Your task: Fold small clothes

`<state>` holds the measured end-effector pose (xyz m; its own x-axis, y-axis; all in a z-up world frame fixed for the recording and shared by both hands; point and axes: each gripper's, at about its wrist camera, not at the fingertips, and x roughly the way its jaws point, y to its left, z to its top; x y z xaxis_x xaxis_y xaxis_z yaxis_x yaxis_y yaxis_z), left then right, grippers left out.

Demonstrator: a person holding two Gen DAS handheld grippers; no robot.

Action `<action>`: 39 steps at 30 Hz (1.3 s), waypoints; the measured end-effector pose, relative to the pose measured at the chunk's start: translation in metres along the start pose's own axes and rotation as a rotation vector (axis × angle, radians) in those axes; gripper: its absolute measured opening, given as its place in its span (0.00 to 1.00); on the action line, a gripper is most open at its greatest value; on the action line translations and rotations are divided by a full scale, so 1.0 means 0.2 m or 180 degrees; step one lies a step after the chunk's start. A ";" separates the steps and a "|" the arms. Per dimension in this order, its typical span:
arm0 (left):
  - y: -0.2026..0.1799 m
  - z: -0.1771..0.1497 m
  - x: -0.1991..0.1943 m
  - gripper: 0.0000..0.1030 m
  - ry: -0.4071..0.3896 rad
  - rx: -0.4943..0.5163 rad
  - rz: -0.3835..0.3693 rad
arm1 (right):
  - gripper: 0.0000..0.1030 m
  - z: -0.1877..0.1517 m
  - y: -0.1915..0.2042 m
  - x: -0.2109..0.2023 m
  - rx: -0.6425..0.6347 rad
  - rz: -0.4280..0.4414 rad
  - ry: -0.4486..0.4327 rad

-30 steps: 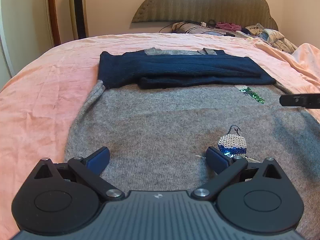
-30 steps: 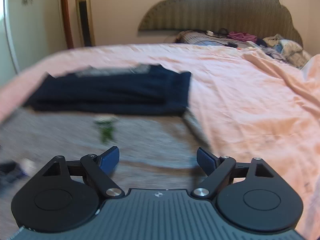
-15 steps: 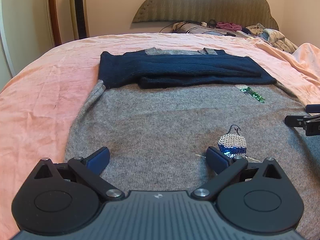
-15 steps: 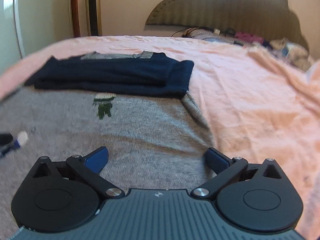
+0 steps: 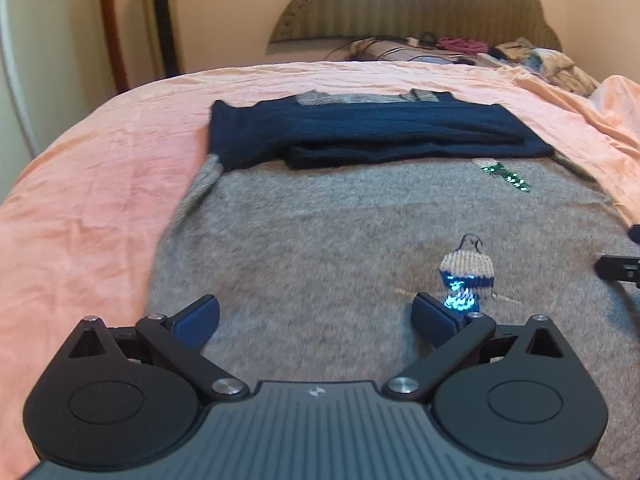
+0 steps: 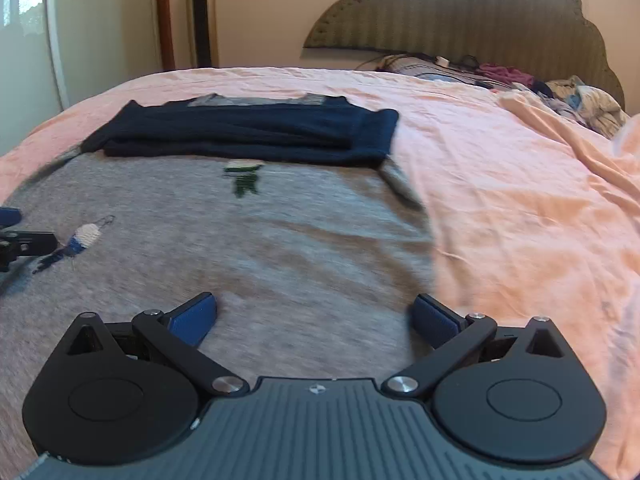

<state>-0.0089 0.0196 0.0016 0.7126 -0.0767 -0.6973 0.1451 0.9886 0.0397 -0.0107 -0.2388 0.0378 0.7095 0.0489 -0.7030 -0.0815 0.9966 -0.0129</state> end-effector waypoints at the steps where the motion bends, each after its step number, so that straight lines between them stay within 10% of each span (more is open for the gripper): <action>1: -0.01 -0.01 -0.03 1.00 0.0025 -0.0039 -0.0013 | 1.00 0.01 0.01 -0.02 0.0067 -0.0102 0.0056; 7: -0.20 -0.12 -0.17 1.00 0.0102 0.0205 -0.0357 | 1.00 -0.03 0.26 -0.16 -0.0111 0.0472 -0.0045; 18: 0.00 -0.33 -0.38 1.00 0.0086 0.0141 -0.0314 | 1.00 -0.16 0.14 -0.25 -0.0075 0.0242 0.0084; 25: -0.03 -0.43 -0.44 1.00 0.0040 0.0252 -0.0335 | 1.00 -0.30 0.34 -0.35 -0.0572 0.0653 -0.0032; 34: 0.08 -0.45 -0.62 1.00 -0.0046 -0.0122 -0.0334 | 1.00 -0.28 0.22 -0.49 -0.0081 0.0534 0.0060; 39: -0.10 -0.49 -0.58 1.00 0.0210 0.0367 -0.0606 | 1.00 -0.35 0.36 -0.44 -0.0368 0.0457 0.0108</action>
<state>-0.1627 0.0210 0.0113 0.6190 -0.2479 -0.7452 0.3529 0.9355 -0.0181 -0.1279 -0.1751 0.0477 0.6609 0.1857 -0.7272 -0.2615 0.9652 0.0089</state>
